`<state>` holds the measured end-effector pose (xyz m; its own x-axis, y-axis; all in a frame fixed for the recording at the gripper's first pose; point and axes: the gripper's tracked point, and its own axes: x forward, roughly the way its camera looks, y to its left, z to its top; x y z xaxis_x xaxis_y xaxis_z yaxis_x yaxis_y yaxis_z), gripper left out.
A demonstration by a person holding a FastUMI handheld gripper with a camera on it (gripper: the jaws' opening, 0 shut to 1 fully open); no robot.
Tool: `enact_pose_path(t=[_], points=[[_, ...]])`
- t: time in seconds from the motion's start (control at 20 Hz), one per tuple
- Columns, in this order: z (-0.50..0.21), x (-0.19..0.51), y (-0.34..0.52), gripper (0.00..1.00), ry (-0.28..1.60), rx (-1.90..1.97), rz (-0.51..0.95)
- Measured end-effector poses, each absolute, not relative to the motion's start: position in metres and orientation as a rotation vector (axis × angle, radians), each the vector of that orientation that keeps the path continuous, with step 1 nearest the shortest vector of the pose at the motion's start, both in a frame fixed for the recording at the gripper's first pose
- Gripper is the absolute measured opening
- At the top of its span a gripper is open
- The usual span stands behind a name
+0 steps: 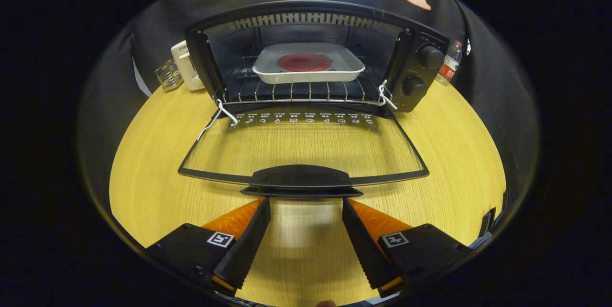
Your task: Open the toaster oven, put the food inside, and close the toaster oven door.
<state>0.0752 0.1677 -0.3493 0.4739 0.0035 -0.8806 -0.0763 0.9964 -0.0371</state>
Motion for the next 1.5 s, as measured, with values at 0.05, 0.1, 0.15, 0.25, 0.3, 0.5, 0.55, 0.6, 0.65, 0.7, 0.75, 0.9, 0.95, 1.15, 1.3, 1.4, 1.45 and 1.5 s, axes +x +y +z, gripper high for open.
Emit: enact_pose_path(t=[0.05, 0.1, 0.15, 0.25, 0.3, 0.5, 0.55, 0.6, 0.65, 0.7, 0.75, 0.9, 0.95, 1.15, 1.3, 1.4, 1.45, 1.5], points=[[-0.346, 0.074, 0.167, 0.96, 1.068, -0.074, 0.050], [-0.343, 0.074, 0.168, 0.96, 1.061, -0.072, 0.051], [-0.340, 0.075, 0.168, 0.96, 1.050, -0.071, 0.051], [-0.334, 0.075, 0.168, 0.96, 1.030, -0.071, 0.051], [-0.330, 0.075, 0.168, 0.96, 1.019, -0.071, 0.051], [-0.319, 0.076, 0.168, 0.96, 0.993, -0.070, 0.055], [-0.317, 0.076, 0.168, 0.96, 0.986, -0.067, 0.056], [-0.314, 0.076, 0.168, 0.96, 0.980, -0.063, 0.057], [-0.312, 0.077, 0.169, 0.96, 0.970, -0.058, 0.057], [-0.307, 0.079, 0.169, 0.96, 0.957, -0.052, 0.056], [-0.303, 0.080, 0.169, 0.96, 0.942, -0.049, 0.056], [-0.286, 0.086, 0.170, 0.96, 0.885, -0.057, 0.056], [-0.281, 0.090, 0.171, 0.96, 0.863, -0.063, 0.056], [-0.260, 0.104, 0.173, 0.96, 0.788, -0.090, 0.069], [-0.235, 0.118, 0.173, 0.96, 0.702, -0.123, 0.078], [-0.220, 0.116, 0.175, 0.96, 0.671, -0.107, 0.089], [-0.215, 0.117, 0.174, 0.96, 0.653, -0.095, 0.092], [-0.210, 0.119, 0.173, 0.97, 0.634, -0.088, 0.091]])
